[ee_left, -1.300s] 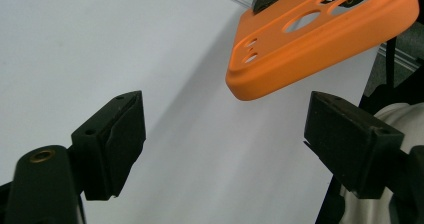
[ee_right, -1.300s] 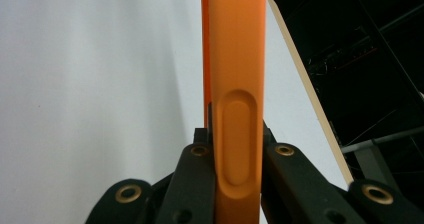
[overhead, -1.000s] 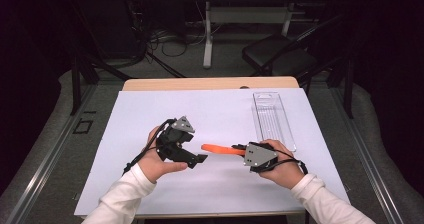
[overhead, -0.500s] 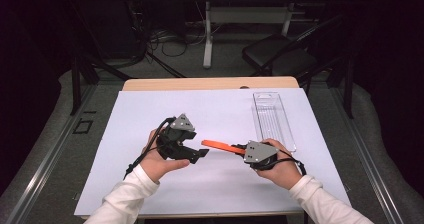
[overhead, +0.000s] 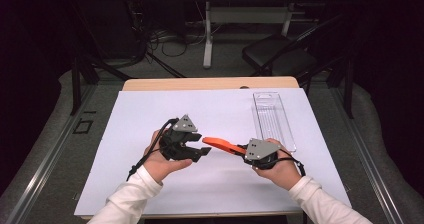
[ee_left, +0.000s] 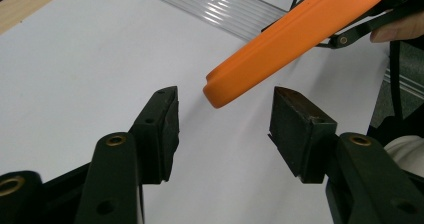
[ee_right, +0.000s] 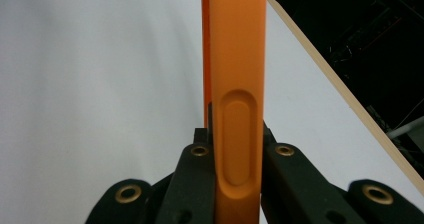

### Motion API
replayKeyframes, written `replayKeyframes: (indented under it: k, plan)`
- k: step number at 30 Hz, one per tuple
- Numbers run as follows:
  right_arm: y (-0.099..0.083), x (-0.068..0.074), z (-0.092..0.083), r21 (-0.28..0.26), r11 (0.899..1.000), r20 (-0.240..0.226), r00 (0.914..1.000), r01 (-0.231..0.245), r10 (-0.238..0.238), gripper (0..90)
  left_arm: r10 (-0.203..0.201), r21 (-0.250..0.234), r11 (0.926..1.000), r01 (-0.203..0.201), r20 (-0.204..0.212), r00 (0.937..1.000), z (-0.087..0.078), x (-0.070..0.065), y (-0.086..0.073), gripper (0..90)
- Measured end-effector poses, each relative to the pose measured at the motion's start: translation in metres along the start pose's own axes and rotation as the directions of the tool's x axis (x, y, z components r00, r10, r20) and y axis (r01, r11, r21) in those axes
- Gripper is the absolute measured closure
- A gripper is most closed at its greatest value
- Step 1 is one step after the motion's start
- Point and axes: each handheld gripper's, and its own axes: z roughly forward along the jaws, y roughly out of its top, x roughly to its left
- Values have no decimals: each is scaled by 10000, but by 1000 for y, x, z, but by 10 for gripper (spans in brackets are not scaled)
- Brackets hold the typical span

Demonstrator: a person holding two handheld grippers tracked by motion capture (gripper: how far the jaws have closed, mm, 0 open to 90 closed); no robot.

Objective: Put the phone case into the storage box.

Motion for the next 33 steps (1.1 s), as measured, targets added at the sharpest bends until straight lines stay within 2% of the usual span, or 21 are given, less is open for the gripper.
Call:
replayKeyframes:
  k: [5, 13, 25, 33]
  plan:
    - [0, 0, 0, -86, 9999, -55, 9999, -138, 137, 868, -44, -193, 9998, 41, -158, 9999, 2, 0, 1, 482]
    - [0, 1, 1, -136, 9997, -105, 9997, -227, 226, 868, -216, -569, 9982, 211, -86, 9997, 2, 2, 0, 558]
    - [-1, 1, 1, -171, 9992, -145, 9992, -363, 361, 868, -233, -589, 9980, 233, 8, 9997, 3, 3, 1, 642]
    - [1, 1, 2, -361, 9982, -195, 9987, -483, 476, 868, -357, -467, 9983, 359, 65, 9993, 9, 3, 0, 644]
